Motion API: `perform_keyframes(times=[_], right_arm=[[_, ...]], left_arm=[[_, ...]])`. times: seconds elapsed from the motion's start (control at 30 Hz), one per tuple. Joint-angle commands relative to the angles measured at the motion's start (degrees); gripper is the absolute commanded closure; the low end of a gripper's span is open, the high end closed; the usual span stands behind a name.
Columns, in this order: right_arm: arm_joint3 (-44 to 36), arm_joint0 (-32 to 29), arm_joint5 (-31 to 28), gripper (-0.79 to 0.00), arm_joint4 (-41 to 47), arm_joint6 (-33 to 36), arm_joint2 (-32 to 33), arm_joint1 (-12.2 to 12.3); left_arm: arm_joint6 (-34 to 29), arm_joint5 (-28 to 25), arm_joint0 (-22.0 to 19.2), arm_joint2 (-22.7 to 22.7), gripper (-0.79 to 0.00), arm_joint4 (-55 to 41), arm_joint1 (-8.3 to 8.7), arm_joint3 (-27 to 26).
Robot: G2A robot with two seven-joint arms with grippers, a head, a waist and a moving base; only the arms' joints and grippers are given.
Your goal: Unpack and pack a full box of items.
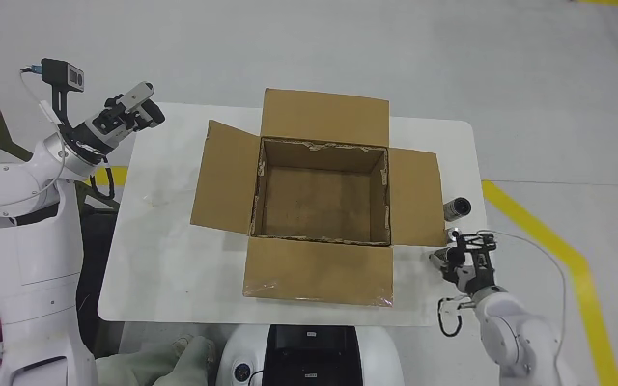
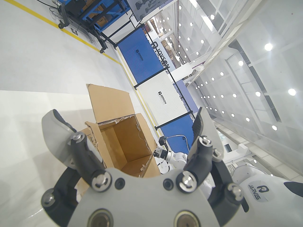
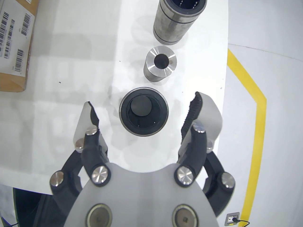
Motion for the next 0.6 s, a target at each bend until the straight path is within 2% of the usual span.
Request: perform_keyframes(times=[0.0,0.27,0.57], right_arm=[[-1.80,-0.56,0.08,-0.785,-0.33,0.25,0.47,0.05],[-11.92,-4.63,1.43,-0.785,-1.12,2.32,3.32,0.15],[-15.85,-9.00,0.06,-0.785,-0.81,2.89,4.39,0.14]], left_arm=[[0.00,0.00,0.00,0.00,-0.785,0.00,0.00,0.00],[0.00,0.00,0.00,0.00,-0.785,0.00,0.00,0.00],[0.00,0.00,0.00,0.00,-0.785,0.00,0.00,0.00]])
